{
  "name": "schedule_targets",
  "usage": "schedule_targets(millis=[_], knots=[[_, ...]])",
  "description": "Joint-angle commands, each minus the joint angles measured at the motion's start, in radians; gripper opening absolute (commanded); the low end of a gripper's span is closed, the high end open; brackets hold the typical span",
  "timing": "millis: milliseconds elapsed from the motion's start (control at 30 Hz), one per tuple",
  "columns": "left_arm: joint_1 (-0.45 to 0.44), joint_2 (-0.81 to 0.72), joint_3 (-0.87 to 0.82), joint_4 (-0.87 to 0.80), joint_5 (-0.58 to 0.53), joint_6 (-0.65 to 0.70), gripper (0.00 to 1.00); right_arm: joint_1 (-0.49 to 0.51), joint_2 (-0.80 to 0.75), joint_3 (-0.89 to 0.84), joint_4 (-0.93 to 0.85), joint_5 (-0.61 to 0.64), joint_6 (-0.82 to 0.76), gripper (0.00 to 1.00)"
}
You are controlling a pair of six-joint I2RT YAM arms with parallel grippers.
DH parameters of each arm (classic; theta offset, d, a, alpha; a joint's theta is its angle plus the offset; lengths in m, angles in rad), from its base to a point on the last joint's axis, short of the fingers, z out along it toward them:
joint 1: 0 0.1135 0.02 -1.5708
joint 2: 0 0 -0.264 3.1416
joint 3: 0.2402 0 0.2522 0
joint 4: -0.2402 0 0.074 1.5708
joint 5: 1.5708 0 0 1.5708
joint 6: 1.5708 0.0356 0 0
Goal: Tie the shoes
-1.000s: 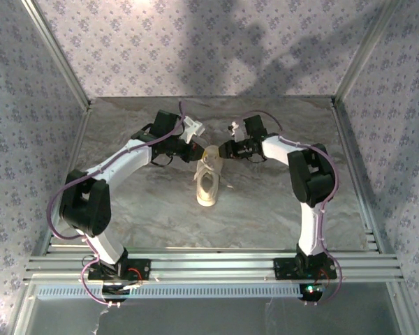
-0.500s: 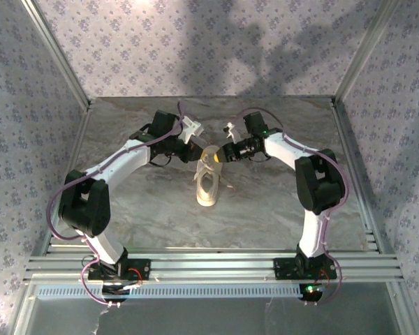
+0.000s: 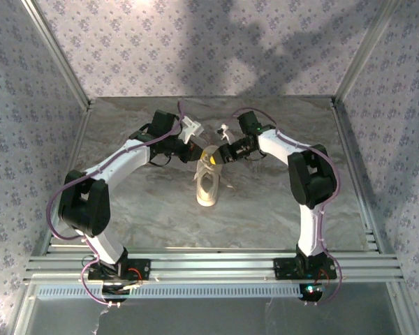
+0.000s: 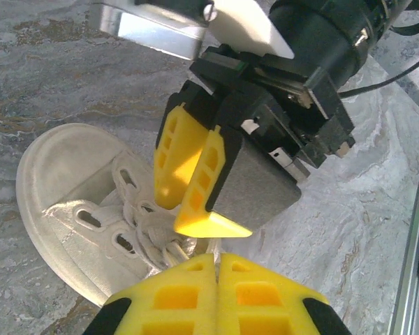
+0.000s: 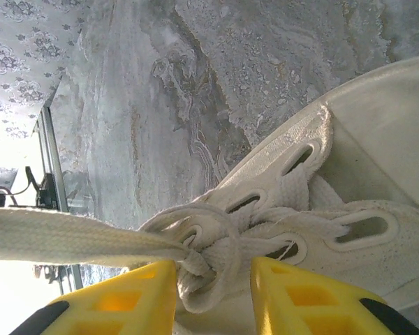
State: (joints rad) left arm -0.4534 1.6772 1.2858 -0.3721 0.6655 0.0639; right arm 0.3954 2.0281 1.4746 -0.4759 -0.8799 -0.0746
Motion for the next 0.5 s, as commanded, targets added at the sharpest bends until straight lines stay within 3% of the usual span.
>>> schedule_targets(millis=[0,200,367,467], knots=[[0.005,-0.025,0.014,-0.014,0.034,0.03,0.0,0.011,0.028,0.044,-0.055,-0.009,-0.036,0.34],[0.005,-0.018,0.021,-0.021,0.039,0.033,0.0,0.022,0.055,0.084,-0.089,-0.001,-0.059,0.3],[0.016,-0.017,0.011,-0.018,0.034,0.027,0.0,0.026,0.009,0.042,-0.052,0.029,-0.047,0.03],[0.027,-0.019,0.0,-0.006,0.04,0.016,0.0,0.026,-0.056,-0.031,0.023,0.082,-0.025,0.0]])
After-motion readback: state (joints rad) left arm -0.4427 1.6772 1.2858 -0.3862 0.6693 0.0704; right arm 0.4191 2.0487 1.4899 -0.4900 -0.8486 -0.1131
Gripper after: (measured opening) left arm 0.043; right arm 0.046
